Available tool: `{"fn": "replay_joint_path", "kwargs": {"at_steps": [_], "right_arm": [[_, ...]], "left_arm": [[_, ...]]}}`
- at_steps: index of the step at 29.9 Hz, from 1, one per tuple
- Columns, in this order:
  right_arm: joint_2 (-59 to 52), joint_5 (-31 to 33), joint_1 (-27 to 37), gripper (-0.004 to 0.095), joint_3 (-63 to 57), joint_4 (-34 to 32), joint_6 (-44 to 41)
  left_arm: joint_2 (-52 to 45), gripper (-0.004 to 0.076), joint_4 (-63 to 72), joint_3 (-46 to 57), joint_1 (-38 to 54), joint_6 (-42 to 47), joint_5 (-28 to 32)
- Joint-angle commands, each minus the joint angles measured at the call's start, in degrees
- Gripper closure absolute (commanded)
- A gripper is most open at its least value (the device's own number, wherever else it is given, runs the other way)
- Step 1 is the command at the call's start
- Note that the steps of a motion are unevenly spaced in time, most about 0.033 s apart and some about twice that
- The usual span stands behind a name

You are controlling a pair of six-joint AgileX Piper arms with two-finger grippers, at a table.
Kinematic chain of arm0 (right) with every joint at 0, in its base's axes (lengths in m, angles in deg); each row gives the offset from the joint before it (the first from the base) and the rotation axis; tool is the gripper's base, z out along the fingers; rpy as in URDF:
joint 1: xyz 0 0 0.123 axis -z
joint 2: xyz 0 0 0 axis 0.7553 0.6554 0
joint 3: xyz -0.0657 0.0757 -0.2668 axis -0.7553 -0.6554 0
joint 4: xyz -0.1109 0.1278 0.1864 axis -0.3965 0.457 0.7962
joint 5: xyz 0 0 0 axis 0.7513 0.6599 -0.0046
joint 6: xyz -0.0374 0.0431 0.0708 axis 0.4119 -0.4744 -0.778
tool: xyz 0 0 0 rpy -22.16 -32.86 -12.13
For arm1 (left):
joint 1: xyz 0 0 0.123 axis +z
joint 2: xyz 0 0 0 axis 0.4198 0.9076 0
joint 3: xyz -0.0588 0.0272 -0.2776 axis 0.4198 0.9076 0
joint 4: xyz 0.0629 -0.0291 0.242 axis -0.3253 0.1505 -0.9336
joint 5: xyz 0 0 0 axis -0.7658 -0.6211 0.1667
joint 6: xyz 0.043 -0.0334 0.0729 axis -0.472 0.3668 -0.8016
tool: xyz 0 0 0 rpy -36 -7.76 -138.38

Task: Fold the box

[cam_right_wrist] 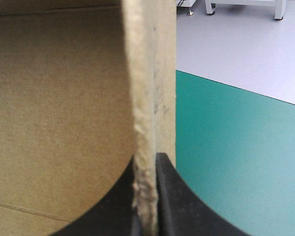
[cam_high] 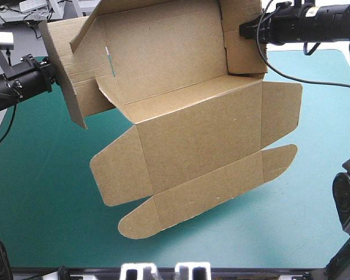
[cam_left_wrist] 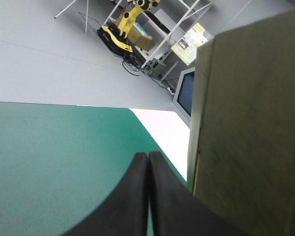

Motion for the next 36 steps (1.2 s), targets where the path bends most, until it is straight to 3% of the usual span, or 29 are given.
{"fn": "replay_joint_path", "kwargs": {"at_steps": [1, 30, 36], "right_arm": [[-1.95, -4.68, 0.19, 0.0917, 1.72, 4.23, -0.17], [-0.04, -8.12, -3.8, 0.0917, 1.72, 2.99, -0.38], [0.92, -8.12, -3.8, 0.0917, 1.72, 2.36, -0.68]], "left_arm": [[-3.37, 0.0724, 3.01, -1.76, -0.37, 1.45, -4.6], [-7.83, 0.0733, -0.03, -1.8, -5.56, 0.13, -3.81], [-7.83, 0.0631, -0.44, -1.8, -5.56, 0.13, -4.54]]}}
